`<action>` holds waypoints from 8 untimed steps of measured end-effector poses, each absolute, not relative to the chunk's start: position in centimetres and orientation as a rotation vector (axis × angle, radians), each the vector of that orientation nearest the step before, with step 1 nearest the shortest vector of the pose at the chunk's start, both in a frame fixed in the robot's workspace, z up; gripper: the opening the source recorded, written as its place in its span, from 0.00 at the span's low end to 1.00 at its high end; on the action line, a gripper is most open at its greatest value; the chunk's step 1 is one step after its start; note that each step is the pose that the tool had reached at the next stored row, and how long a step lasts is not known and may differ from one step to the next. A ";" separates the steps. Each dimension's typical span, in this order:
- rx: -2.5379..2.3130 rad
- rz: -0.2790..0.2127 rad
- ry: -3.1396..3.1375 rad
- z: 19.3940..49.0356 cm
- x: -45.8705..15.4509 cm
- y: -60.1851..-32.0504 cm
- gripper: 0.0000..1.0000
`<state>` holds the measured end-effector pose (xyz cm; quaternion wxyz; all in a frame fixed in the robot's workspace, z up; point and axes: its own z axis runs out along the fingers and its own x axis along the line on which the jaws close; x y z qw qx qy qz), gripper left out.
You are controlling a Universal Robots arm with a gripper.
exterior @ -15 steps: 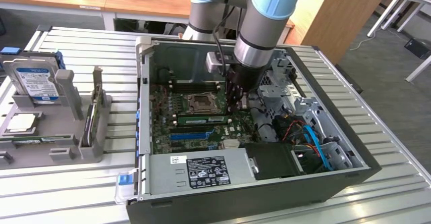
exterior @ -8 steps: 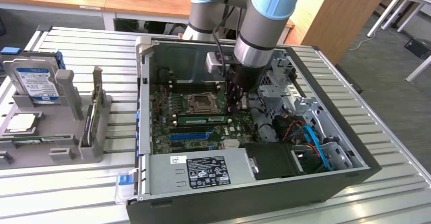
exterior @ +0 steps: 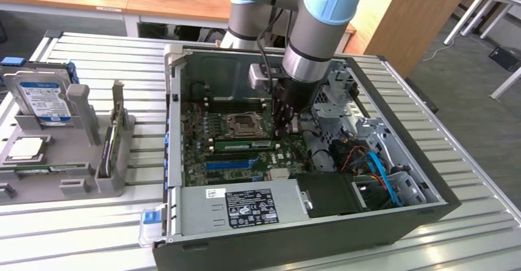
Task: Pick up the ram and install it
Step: 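Press down the ram until it locks into place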
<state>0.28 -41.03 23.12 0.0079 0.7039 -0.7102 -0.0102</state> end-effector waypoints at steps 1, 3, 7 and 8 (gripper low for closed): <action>2.200 -0.032 -2.220 23.1 0.3 -41.0 0.11; 2.200 -0.032 -2.220 23.0 0.3 -41.0 0.11; 2.200 -0.031 -2.220 22.9 0.3 -41.0 0.11; 2.200 -0.031 -2.220 22.9 0.3 -41.0 0.11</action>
